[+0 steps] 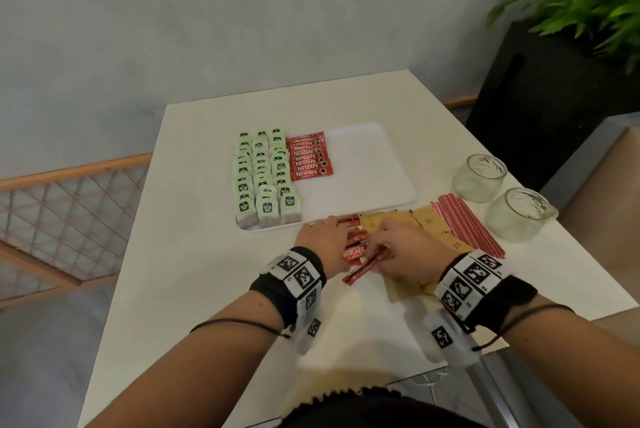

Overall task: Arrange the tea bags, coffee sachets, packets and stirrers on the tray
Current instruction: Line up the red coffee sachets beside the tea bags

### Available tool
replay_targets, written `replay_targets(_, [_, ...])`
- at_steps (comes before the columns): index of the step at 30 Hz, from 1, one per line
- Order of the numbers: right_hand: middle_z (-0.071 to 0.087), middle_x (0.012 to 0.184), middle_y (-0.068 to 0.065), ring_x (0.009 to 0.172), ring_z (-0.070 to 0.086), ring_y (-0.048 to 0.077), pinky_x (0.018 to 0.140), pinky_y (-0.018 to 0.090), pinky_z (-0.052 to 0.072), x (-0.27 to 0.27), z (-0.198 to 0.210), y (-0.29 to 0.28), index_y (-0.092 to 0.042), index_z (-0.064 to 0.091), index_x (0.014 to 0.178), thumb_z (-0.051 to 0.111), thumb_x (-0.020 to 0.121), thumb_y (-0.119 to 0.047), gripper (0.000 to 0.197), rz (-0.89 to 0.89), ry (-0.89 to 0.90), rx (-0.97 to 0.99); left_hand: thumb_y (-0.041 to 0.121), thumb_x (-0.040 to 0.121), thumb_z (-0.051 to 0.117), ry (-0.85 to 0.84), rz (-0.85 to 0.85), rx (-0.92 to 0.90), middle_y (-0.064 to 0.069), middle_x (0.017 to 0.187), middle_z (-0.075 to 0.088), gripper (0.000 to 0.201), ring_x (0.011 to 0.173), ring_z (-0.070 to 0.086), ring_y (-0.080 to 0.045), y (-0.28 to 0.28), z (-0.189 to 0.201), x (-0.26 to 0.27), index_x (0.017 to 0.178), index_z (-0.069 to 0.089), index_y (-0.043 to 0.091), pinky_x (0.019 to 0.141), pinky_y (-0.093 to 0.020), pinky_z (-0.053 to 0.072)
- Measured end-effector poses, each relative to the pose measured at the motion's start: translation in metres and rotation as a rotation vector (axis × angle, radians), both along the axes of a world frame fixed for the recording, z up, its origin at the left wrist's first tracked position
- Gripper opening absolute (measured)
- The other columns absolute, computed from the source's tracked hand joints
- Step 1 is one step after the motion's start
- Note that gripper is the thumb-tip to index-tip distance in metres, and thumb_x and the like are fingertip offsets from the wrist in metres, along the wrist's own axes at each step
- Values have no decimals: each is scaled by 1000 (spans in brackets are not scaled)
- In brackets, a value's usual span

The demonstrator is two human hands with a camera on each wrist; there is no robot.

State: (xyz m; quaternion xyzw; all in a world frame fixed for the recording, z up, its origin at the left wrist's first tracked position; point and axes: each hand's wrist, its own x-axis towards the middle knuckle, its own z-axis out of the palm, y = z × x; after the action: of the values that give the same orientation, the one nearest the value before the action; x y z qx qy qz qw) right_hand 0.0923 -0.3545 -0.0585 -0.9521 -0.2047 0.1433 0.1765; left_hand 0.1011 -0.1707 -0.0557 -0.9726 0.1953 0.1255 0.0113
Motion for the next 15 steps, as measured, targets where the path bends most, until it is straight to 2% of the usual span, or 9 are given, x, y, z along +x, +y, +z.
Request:
replay_targets(4, [48, 97, -13, 86, 50, 6, 67, 14, 32, 0, -2, -8, -34, 73, 94, 69, 86, -31, 10, -30, -7, 61, 40, 88, 64, -26, -26, 15, -7, 127, 54, 49, 113, 56, -27, -10, 4, 0, 125, 49, 12, 89, -37, 46])
replay_targets(6, [49, 97, -13, 86, 50, 6, 70, 17, 36, 2, -1, -14, -36, 74, 93, 67, 86, -29, 11, -33, -10, 87, 41, 91, 60, -45, -36, 13, -7, 126, 55, 45, 111, 57, -27, -14, 4, 1, 124, 50, 12, 87, -37, 47])
replay_targets(9, [52, 100, -10, 79, 47, -1, 69, 16, 35, 5, 5, -29, -34, 75, 96, 67, 88, -29, 12, -38, -12, 149, 45, 93, 56, -44, -20, -7, -6, 125, 57, 43, 110, 58, -26, -17, 3, 4, 122, 50, 13, 85, -37, 47])
replay_targets(12, [56, 99, -9, 73, 51, 2, 68, 18, 38, 9, 12, -44, -34, 74, 95, 69, 88, -32, 9, -93, -35, 246, 50, 94, 52, -19, 18, -32, -6, 122, 59, 47, 108, 60, -26, -21, 5, 7, 122, 49, 13, 82, -34, 47])
replay_targets(15, [64, 90, -15, 66, 52, 1, 65, 16, 39, 12, 16, -53, -31, 75, 92, 72, 86, -26, 8, -182, 18, 409, 46, 97, 50, 3, 81, -52, -6, 121, 60, 42, 106, 62, -26, -25, 3, 9, 124, 49, 14, 82, -34, 47])
